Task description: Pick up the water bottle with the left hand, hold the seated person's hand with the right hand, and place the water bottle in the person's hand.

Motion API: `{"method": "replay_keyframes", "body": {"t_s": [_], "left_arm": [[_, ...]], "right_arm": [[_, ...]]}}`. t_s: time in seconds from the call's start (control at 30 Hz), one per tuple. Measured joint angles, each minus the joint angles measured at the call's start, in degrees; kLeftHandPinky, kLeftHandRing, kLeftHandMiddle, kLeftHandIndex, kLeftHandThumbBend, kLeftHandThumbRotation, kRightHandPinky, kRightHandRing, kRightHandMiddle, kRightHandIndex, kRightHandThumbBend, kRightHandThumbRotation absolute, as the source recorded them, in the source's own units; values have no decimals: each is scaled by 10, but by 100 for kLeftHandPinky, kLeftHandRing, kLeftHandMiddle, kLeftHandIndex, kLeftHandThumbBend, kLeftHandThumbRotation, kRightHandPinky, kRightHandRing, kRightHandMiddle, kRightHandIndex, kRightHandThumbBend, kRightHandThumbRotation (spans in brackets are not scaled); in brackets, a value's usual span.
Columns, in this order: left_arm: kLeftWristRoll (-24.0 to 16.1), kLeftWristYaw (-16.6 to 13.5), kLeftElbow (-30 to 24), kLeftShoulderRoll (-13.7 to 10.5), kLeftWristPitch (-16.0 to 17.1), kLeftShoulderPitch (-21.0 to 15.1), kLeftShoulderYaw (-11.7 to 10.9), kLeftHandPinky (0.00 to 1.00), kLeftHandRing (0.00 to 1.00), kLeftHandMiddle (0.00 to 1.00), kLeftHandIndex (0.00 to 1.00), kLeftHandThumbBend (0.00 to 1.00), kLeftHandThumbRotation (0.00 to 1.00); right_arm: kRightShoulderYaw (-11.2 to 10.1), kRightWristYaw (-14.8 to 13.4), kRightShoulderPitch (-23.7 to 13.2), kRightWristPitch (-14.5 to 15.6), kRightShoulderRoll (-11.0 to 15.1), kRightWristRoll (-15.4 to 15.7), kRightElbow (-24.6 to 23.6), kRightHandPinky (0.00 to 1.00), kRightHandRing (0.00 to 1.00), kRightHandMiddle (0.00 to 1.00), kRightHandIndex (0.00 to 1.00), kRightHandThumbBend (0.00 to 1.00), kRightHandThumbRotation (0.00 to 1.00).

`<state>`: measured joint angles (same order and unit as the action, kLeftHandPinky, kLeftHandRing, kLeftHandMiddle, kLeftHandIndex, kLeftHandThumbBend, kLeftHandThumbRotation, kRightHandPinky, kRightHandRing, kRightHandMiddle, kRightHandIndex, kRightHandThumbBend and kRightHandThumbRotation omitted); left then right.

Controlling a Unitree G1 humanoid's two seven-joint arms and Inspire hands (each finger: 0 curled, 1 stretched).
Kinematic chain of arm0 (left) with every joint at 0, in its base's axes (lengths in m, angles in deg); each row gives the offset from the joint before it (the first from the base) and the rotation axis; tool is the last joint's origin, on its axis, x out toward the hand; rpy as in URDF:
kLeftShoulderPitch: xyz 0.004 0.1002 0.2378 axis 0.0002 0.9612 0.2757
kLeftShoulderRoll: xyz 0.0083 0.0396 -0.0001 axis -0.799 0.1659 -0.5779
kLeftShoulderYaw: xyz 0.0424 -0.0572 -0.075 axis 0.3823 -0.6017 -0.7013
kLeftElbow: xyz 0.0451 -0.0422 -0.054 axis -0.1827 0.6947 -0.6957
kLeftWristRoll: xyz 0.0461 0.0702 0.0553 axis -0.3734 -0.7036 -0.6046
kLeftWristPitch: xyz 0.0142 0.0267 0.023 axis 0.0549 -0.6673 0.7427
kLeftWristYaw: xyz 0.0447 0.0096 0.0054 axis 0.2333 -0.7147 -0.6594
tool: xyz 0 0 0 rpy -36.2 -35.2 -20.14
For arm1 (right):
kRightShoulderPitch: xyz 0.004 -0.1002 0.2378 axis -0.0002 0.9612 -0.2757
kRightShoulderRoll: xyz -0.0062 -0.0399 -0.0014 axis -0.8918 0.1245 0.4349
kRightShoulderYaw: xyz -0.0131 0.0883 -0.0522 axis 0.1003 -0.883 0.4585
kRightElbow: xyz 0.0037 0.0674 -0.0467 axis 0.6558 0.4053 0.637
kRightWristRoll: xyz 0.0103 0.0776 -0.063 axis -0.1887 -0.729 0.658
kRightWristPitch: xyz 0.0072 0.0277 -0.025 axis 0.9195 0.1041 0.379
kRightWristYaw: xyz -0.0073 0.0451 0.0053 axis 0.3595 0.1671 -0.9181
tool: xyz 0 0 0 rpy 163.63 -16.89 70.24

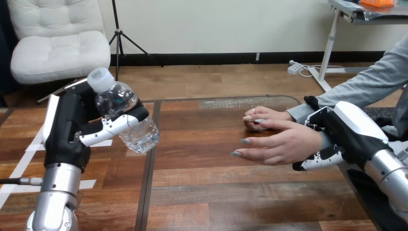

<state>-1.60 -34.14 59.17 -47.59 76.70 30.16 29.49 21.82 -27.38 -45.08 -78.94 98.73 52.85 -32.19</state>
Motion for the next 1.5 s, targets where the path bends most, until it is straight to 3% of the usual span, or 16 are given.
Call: {"method": "replay_keyframes", "body": {"t_s": [0.1,0.13,0.57,0.9,1.5], "left_arm": [[0,7,-4,2,-1,0,4,26,30,35,38,64,0],[-2,12,-11,4,-1,0,18,26,30,34,38,64,0],[-24,13,-11,11,-2,-2,39,25,29,34,37,67,0],[-25,26,-9,35,-7,-8,69,24,29,34,37,68,0],[-40,49,0,61,-8,-49,115,23,29,33,36,68,0]], "right_arm": [[0,0,-5,0,-3,1,4,14,18,22,22,78,0],[6,0,-15,3,-13,4,12,14,17,21,22,79,0],[22,0,-27,5,-17,9,31,15,18,23,24,78,0],[23,0,-36,5,-24,9,37,16,19,24,24,78,0],[25,0,-43,0,-38,9,37,16,19,23,23,78,0]]}}
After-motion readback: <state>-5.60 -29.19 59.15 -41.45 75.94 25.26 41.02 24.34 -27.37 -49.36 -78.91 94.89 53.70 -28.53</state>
